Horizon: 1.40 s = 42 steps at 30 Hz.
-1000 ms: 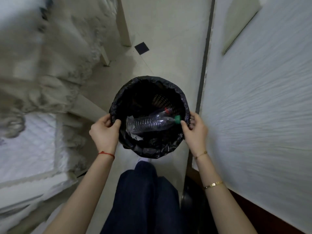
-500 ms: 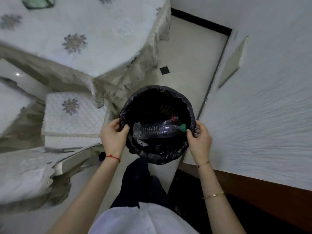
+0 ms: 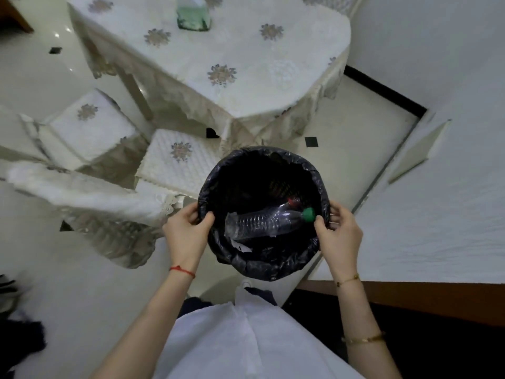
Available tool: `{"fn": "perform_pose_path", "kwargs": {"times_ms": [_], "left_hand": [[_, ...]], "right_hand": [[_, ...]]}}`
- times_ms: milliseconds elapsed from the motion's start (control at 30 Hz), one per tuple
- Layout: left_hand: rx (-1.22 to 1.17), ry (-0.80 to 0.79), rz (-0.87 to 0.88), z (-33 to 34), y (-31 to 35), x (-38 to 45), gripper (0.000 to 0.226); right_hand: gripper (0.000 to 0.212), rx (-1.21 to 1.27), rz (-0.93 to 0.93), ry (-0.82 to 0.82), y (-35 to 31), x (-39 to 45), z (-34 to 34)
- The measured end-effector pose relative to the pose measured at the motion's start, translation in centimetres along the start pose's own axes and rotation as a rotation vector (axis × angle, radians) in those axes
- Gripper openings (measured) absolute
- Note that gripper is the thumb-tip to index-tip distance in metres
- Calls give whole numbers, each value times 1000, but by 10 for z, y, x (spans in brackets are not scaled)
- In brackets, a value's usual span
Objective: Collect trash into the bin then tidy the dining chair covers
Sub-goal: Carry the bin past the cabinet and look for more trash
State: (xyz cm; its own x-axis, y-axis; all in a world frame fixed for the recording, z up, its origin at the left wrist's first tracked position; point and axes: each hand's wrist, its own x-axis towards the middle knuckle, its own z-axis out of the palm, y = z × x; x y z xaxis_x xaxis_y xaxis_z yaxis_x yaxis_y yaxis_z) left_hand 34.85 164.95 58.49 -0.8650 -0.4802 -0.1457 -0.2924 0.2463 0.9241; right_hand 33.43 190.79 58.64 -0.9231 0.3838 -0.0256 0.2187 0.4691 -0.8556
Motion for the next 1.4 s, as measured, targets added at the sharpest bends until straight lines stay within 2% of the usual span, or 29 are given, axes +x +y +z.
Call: {"fn": "perform_pose_path", "kwargs": {"times_ms": [200,467,667,900,1133,1400], "left_hand": [[-72,93,-6,-62,-13,-24,25],[-101,44,8,-158,-51,-46,25],[-81,66,-19,-246,-87,-70,26],[-79,155,-102,-345,-130,-96,24],[-102,353,-231,-430,-172,-102,30],[-103,597,-306,-507,-201,-74,27]], "right_hand": [[34,-34,-138,-9,-33,-43,19],[32,-29,-116,70,-51,-145,56],[32,-15,-110,70,-64,-235,96],[32,1,-103,-114,-80,-311,155],[32,-4,-216,-339,-121,-350,232],[32,-21,-362,-587,-183,-358,344]]}}
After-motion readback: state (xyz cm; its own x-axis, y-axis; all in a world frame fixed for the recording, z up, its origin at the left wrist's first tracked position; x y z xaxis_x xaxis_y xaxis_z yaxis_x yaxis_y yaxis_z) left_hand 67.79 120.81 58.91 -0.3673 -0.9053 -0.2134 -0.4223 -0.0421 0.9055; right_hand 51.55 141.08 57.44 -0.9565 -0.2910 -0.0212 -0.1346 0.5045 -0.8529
